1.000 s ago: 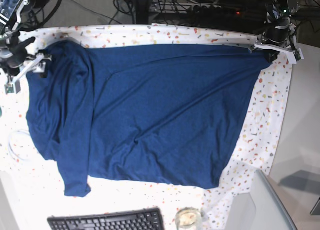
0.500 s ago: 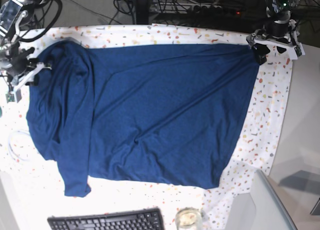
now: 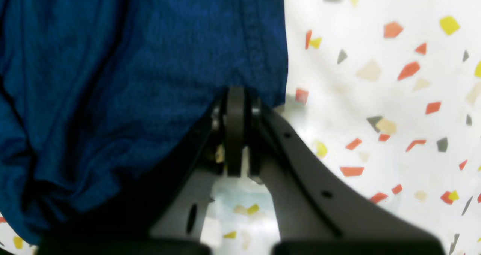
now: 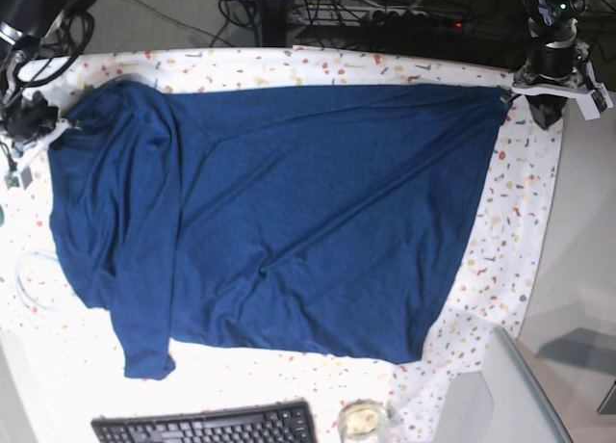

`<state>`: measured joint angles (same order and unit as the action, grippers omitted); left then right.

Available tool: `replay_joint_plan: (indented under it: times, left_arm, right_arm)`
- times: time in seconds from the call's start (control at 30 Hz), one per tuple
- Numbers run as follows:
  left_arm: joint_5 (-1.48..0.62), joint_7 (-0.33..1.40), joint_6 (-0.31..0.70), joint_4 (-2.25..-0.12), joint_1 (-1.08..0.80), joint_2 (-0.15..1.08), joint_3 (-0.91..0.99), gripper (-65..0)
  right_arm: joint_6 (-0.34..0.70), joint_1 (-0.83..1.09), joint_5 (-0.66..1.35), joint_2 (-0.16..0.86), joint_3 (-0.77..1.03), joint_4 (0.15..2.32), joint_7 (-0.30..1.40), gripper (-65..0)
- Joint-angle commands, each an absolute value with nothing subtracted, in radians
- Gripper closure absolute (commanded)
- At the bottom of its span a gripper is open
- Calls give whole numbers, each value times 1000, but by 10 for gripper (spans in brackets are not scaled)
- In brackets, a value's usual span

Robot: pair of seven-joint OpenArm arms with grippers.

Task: Layout the t-shirt on the table in an organized manner, then fold the t-shirt properly
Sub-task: 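Pull the held corners apart to smooth the shirt, then release, then move the left gripper along the shirt's side edge and regrasp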

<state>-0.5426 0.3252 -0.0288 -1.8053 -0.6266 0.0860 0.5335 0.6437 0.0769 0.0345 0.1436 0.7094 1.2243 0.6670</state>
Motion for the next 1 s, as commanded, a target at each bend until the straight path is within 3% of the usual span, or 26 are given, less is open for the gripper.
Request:
replay_joint_plan:
  times: [0.0, 0.23, 0.43, 0.7, 0.97]
  left_arm:
    - [-541, 302, -31, -1819, -630, 94, 539, 0]
    - [-541, 306, -31, -1810, -565, 96, 527, 0]
    - [-539, 484, -31, -1758, -403, 96, 527, 0]
    - [-539, 545, -31, -1512, -162, 142, 357, 0]
    - [-473, 452, -33, -1202, -1, 194, 232, 0]
  right_arm:
    - [642, 76, 44, 166, 713, 1241, 656, -23]
    - [562, 91, 44, 182, 713, 1241, 656, -23]
    - [559, 94, 44, 203, 710, 1253, 656, -21]
    - [559, 120, 44, 193, 704, 1419, 657, -21]
    - [559, 58, 44, 205, 624, 1317, 654, -21]
